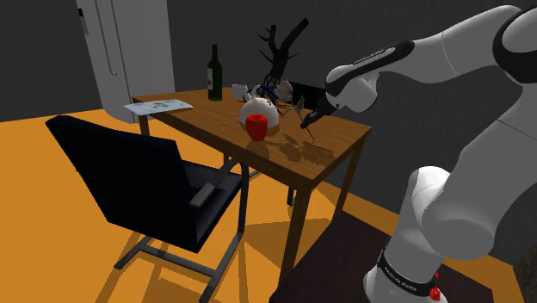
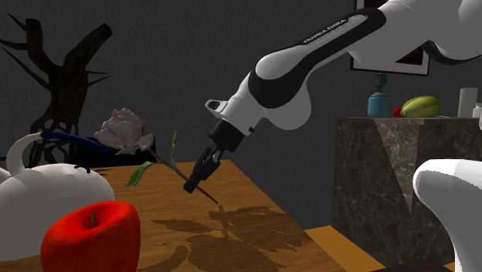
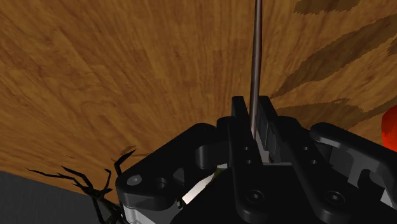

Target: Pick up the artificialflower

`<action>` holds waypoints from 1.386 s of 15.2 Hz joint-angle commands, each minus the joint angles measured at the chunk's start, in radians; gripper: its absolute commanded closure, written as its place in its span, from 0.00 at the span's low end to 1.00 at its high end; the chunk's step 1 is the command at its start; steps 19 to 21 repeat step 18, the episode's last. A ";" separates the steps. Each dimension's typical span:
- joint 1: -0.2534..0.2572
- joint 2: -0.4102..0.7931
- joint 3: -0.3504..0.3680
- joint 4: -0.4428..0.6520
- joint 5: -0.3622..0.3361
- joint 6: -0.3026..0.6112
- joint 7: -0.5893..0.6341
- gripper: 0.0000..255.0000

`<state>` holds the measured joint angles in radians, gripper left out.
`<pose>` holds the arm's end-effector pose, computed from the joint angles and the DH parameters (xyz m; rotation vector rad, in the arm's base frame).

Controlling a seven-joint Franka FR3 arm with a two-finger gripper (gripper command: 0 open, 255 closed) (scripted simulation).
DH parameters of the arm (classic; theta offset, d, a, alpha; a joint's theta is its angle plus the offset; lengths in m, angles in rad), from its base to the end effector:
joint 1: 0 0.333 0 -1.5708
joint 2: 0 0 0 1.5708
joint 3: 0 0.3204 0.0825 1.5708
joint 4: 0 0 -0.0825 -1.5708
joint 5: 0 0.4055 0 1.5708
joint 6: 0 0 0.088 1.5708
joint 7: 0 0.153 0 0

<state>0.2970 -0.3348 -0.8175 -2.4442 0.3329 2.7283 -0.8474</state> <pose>0.4589 -0.2704 0.3943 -2.9302 -0.0261 -0.9874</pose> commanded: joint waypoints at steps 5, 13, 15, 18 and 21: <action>-0.045 -0.024 0.045 0.025 -0.049 -0.048 0.051 1.00; -0.105 -0.062 0.111 0.089 -0.119 -0.148 0.133 1.00; -0.115 -0.069 0.124 0.107 -0.132 -0.174 0.150 1.00; -0.121 -0.073 0.131 0.118 -0.139 -0.188 0.159 1.00; -0.121 -0.073 0.131 0.118 -0.139 -0.188 0.159 1.00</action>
